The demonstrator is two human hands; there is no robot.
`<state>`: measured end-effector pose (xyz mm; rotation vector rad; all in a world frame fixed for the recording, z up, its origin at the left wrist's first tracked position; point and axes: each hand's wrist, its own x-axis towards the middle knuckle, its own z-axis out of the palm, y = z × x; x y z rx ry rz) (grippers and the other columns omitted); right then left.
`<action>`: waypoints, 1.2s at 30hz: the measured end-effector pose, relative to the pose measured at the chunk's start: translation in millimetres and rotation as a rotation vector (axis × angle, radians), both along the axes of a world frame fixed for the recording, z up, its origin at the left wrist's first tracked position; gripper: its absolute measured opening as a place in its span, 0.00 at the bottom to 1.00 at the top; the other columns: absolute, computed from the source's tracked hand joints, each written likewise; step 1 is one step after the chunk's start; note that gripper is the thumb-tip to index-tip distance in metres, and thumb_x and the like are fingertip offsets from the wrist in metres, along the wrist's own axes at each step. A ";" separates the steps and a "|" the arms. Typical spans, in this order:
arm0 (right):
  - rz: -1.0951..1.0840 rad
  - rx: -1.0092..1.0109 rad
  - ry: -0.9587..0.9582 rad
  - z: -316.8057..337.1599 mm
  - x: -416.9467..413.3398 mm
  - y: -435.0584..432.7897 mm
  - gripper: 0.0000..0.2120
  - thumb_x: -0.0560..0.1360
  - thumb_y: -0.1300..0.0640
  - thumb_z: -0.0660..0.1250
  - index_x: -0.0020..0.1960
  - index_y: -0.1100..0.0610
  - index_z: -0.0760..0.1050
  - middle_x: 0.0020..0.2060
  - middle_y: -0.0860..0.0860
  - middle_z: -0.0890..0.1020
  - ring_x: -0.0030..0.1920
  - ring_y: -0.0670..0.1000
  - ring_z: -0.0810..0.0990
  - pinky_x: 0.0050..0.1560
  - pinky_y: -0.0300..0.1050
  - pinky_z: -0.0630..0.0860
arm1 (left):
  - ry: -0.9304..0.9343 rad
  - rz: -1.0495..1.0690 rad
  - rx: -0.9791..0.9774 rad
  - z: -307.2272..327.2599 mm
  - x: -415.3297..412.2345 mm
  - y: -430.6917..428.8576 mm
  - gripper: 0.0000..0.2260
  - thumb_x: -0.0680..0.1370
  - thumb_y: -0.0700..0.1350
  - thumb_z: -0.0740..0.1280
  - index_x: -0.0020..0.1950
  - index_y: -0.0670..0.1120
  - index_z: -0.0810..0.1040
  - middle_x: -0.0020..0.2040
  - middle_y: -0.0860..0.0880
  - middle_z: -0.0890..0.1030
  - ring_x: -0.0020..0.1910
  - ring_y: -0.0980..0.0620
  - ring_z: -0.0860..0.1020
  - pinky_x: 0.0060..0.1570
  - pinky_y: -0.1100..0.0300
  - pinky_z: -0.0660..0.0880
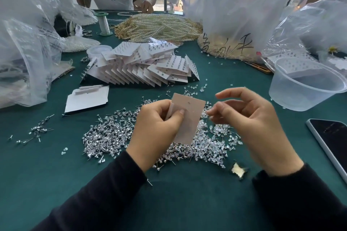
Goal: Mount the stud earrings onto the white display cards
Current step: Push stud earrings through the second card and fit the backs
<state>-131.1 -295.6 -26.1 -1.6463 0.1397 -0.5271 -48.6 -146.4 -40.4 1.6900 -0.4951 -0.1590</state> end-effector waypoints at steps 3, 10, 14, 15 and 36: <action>-0.044 -0.554 0.194 -2.3 -7.5 -26.4 0.05 0.70 0.63 0.71 0.41 0.54 0.79 0.32 0.50 0.82 0.34 0.48 0.79 0.38 0.40 0.77 | 0.164 0.039 -0.067 -2.5 6.5 3.8 0.06 0.73 0.38 0.68 0.36 0.43 0.81 0.35 0.46 0.83 0.34 0.52 0.80 0.31 0.57 0.78; 0.141 -0.867 0.386 -15.9 -17.8 -30.3 0.07 0.69 0.59 0.72 0.38 0.48 0.79 0.37 0.45 0.77 0.40 0.42 0.73 0.39 0.31 0.66 | 0.255 0.038 -0.048 -0.5 7.1 5.7 0.09 0.73 0.35 0.67 0.33 0.43 0.81 0.32 0.48 0.83 0.29 0.53 0.80 0.27 0.58 0.77; 0.140 -0.941 0.397 -18.4 -12.0 -24.7 0.03 0.70 0.58 0.71 0.39 0.50 0.79 0.37 0.44 0.75 0.40 0.39 0.73 0.41 0.29 0.66 | 0.223 0.031 -0.003 -0.9 5.7 5.1 0.06 0.73 0.36 0.67 0.36 0.41 0.81 0.36 0.43 0.84 0.30 0.51 0.80 0.32 0.53 0.79; 0.141 -0.954 0.402 -18.3 -11.0 -23.2 0.03 0.71 0.58 0.70 0.39 0.51 0.79 0.37 0.44 0.75 0.40 0.39 0.73 0.41 0.29 0.66 | 0.217 0.028 0.005 -1.0 5.3 5.0 0.06 0.72 0.36 0.67 0.36 0.40 0.81 0.36 0.43 0.84 0.30 0.51 0.80 0.32 0.53 0.79; -0.039 -0.465 0.256 -10.8 -7.2 -29.0 0.07 0.68 0.67 0.69 0.36 0.57 0.77 0.31 0.54 0.81 0.33 0.53 0.78 0.36 0.43 0.75 | 0.198 -0.006 0.035 -6.0 5.0 4.0 0.07 0.72 0.36 0.67 0.35 0.36 0.79 0.33 0.42 0.82 0.28 0.50 0.79 0.28 0.57 0.75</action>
